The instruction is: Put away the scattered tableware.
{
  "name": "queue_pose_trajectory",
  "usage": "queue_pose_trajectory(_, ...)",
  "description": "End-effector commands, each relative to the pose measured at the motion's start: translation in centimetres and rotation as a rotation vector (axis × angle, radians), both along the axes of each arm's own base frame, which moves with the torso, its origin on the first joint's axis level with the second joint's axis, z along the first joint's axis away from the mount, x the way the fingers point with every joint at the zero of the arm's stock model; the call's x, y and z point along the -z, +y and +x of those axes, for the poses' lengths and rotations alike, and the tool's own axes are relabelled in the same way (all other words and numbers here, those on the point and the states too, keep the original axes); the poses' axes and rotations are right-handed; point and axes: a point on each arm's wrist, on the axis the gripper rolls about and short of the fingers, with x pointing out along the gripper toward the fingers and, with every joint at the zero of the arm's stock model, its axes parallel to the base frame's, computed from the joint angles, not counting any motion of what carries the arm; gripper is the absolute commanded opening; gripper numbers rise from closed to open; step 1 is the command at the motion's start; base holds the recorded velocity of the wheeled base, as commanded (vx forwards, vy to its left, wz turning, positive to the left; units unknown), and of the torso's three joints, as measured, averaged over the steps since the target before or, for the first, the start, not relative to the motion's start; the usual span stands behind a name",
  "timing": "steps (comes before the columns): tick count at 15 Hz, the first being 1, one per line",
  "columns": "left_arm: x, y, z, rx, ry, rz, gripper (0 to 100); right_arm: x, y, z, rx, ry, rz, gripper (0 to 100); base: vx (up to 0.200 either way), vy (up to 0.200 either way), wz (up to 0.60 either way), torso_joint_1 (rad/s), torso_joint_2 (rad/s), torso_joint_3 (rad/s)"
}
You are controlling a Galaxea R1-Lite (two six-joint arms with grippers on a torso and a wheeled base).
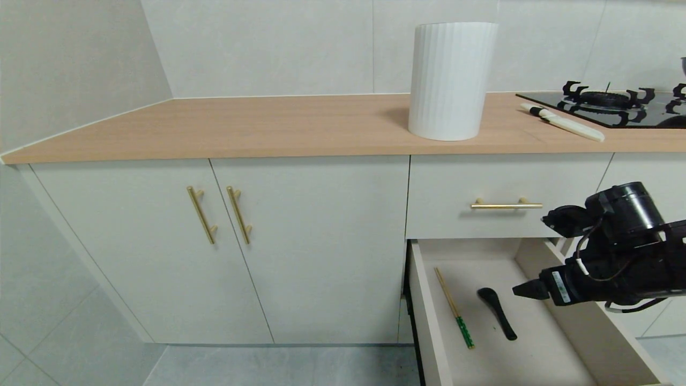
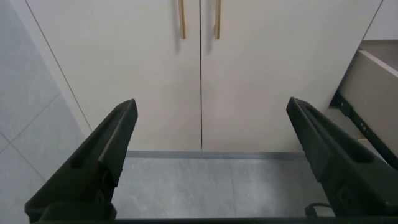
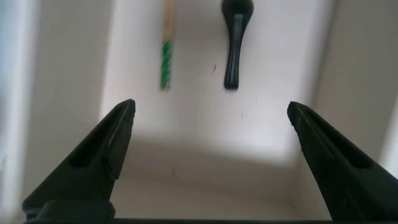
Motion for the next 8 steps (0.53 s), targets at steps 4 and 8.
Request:
queue_pose_trajectory(4, 0.00, 0.00, 0.00, 0.002, 0.000, 0.003, 100, -1.65, -0.23, -1.34, -0.020, -0.058, -0.003, 100, 0.000, 0.000, 0.00, 0.000, 0.00, 0.000)
queue_pose_trajectory(8, -0.01, 0.00, 0.00, 0.000, -0.001, 0.000, 100, -1.48, -0.35, -1.87, -0.049, -0.041, -0.032, 100, -0.050, 0.000, 0.00, 0.002, 0.00, 0.001)
